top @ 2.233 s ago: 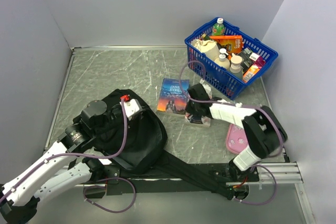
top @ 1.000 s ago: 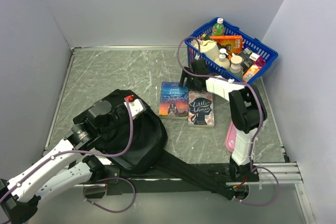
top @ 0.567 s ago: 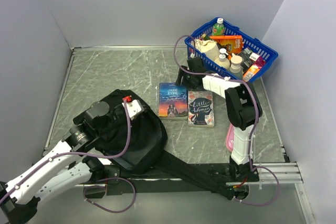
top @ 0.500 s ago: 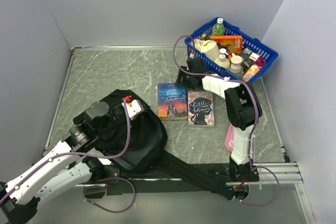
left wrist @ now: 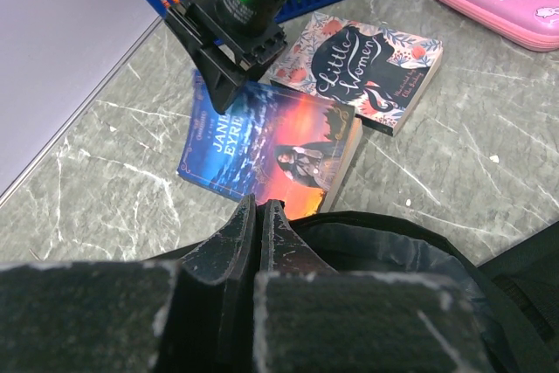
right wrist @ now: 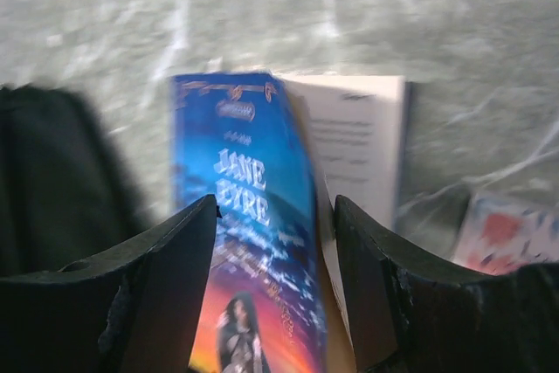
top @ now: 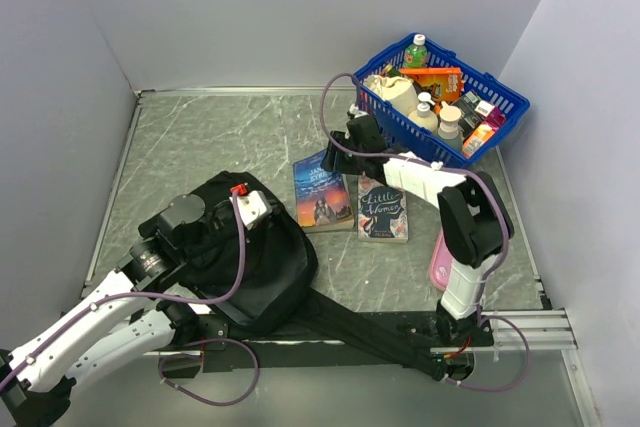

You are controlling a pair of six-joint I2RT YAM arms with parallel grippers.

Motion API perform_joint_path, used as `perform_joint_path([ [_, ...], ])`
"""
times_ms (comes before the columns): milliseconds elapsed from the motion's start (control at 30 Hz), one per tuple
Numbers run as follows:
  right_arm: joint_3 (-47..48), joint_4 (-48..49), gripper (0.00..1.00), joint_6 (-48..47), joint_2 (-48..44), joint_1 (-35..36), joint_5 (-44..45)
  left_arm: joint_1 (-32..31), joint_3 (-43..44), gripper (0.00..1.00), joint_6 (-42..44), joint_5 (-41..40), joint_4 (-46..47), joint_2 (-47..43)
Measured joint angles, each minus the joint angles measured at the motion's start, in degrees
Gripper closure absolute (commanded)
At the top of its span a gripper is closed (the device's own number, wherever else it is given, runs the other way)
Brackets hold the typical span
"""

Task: Pack the student bag
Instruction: Pick up the book from the center of the board.

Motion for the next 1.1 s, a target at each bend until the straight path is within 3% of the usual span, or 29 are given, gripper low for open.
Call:
perform_joint_path([
  [267,-2.2,2.0,0.39,1.2,-2.5,1.9,-1.6,0.0,0.0,0.99,0.0,0.0,0.0,0.0],
  [400,-3.4,2.3,0.50,1.5,-2.2,2.0,-1.6,0.0,0.0,0.99,0.0,0.0,0.0,0.0],
  [600,-5.2,4.2,0.55,1.7,-2.2,1.9,-1.6,0.0,0.0,0.99,-0.3,0.0,0.0,0.0],
  [667,-5.2,4.2,0.71,1.7,-2.1,1.9,-1.9,0.0,0.0,0.99,-0.4,0.0,0.0,0.0],
  [700,-5.2,4.2,0.89,1.6,-2.1,1.9,-2.1,0.0,0.0,0.99,-0.5,0.0,0.0,0.0],
  [767,-5.2,4.0,1.00,1.8,-2.1,1.9,-2.9,0.0,0.0,0.99,-0.8,0.0,0.0,0.0],
  [1100,-0.9,-1.8,1.00,0.9,-2.1,0.3,-6.6,0.1,0.0,0.99,-1.2,-0.3,0.1,0.0],
])
